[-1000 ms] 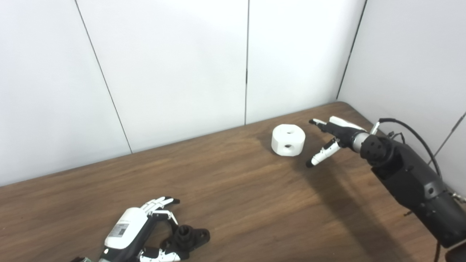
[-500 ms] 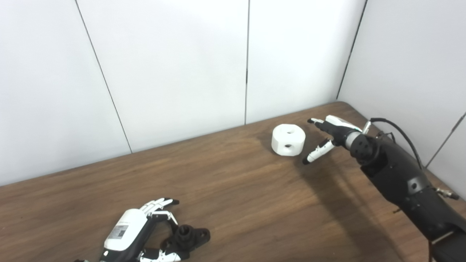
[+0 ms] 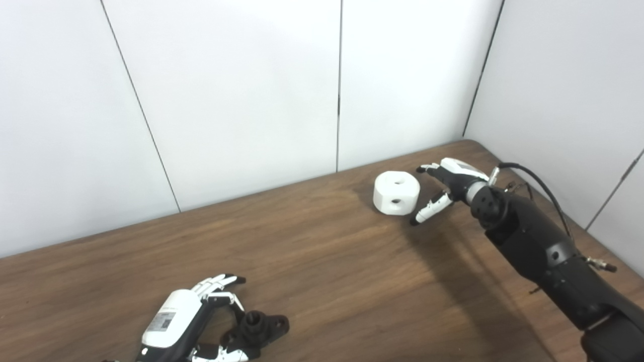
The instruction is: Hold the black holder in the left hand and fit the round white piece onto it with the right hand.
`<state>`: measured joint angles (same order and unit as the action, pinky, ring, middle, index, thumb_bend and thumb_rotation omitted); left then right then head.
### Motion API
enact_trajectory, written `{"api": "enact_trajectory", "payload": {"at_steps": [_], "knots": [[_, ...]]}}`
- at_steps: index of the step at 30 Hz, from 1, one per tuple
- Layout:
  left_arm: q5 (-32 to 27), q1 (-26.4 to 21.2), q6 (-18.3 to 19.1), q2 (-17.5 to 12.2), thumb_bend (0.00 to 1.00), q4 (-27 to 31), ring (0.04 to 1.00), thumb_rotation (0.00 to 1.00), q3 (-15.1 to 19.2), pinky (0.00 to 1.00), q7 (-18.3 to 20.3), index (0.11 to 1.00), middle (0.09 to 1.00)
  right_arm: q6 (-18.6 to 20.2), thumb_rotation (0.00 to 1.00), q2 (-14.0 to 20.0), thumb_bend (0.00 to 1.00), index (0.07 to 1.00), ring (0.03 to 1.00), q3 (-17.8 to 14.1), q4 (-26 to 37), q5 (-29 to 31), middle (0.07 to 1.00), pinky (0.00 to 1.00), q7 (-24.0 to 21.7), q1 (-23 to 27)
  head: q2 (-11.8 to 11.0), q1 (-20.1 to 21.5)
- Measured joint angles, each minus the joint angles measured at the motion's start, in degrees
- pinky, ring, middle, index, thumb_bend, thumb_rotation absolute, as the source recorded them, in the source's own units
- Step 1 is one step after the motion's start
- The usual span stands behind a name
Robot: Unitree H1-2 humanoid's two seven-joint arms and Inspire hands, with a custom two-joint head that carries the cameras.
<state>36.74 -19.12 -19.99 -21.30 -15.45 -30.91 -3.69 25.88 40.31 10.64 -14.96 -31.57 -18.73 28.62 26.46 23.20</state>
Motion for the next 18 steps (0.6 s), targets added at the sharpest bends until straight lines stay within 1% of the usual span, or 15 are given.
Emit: {"api": "enact_trajectory", "payload": {"at_steps": [3,6,10,18], "knots": [[0.0,0.0,0.0,-0.01,0.52,0.0,0.895,0.05,0.0,0.87,0.0,0.485,0.857,-0.06,0.32,-0.17,0.94,0.92,0.936,0.37,-0.26,-0.19,0.994,0.77,0.02,0.33,0.0,0.0],[0.0,0.01,0.0,-0.02,0.52,0.0,0.894,0.05,-0.01,0.87,0.0,0.485,0.859,-0.11,0.35,-0.19,0.95,0.92,0.925,1.07,-0.74,-0.32,1.0,0.74,-0.01,0.87,0.26,-0.35],[0.0,0.0,0.0,-0.02,0.52,-0.01,0.897,0.05,-0.03,0.88,-0.01,0.485,0.86,-0.11,0.35,-0.31,0.95,0.912,0.935,1.99,-0.74,-0.42,1.0,0.76,-0.06,1.28,0.52,-0.61],[0.0,0.01,0.0,-0.04,0.52,-0.08,0.9,0.05,-0.06,0.88,-0.01,0.486,0.861,-0.11,0.35,-1.34,0.95,0.906,0.922,2.29,-0.73,-0.99,0.999,0.77,-0.06,1.8,0.7,-0.79]]}}
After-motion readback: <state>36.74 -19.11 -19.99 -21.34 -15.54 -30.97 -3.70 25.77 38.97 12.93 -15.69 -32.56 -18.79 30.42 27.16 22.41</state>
